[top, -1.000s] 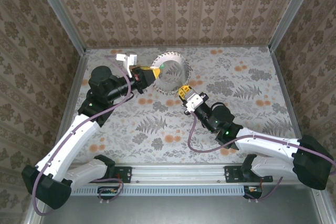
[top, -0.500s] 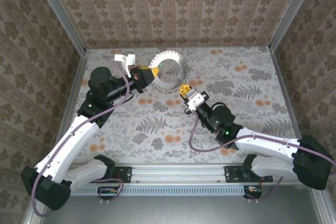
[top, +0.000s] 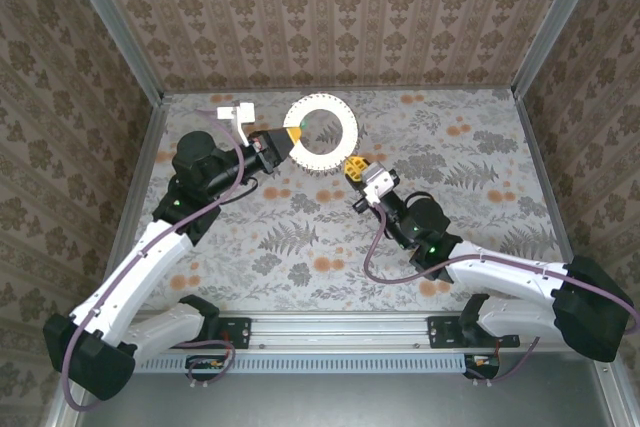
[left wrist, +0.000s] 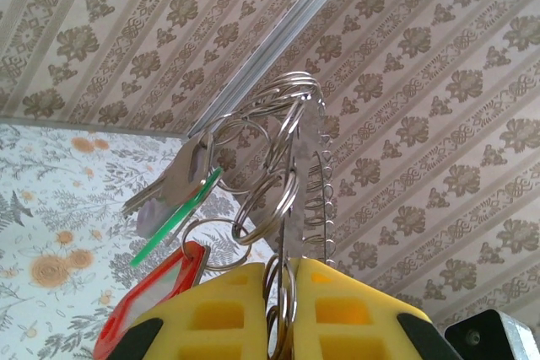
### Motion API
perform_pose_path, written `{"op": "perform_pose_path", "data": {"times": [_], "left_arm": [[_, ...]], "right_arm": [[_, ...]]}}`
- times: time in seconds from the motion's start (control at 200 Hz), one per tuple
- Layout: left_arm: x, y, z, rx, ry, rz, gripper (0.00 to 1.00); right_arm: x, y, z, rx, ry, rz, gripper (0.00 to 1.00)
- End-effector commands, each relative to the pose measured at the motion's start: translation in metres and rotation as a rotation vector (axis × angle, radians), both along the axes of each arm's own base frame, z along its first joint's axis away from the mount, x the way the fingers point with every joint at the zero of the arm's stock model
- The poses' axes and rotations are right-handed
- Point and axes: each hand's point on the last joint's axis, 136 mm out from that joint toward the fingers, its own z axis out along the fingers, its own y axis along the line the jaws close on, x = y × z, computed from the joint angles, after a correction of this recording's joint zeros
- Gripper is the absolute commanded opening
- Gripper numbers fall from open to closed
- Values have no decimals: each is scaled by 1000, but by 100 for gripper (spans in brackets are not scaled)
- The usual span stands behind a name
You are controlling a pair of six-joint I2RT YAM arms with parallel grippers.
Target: Put the keys on the keyring
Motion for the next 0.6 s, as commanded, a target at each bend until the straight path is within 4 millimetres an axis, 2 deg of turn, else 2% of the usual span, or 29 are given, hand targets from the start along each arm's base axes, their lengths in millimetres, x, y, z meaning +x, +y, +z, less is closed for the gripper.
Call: {"op": "perform_pose_path", "data": {"times": [0.0, 0.12, 0.255, 0.31, 0.4, 0.46, 0.53, 0.57, 0.595], "left_arm": [[-2, -3, -8, -30, 89, -26, 0], [1, -4, -12, -53, 147, -33, 0], [4, -4, -8, -93, 170, -46, 0], [4, -5, -9, -90, 172, -53, 13], [4, -3, -12, -76, 177, -48, 13], [6, -3, -14, -72, 185, -44, 25], [7, -4, -19, -63, 204, -44, 29], [9, -4, -24, -55, 224, -39, 37], [10, -4, -29, -48, 240, -34, 39]], "right_arm": [[0, -9, 35, 102, -72, 1, 0], [1, -5, 27, 31, -82, 1, 0], [4, -12, 24, 29, -77, -15, 0], [4, -15, 26, 35, -75, -18, 0], [4, -14, 29, 25, -68, -6, 0], [2, -11, 29, 15, -63, 18, 0], [1, -9, 29, 21, -53, 37, 0], [0, -9, 29, 32, -44, 49, 0], [0, -9, 30, 38, -42, 53, 0]]}}
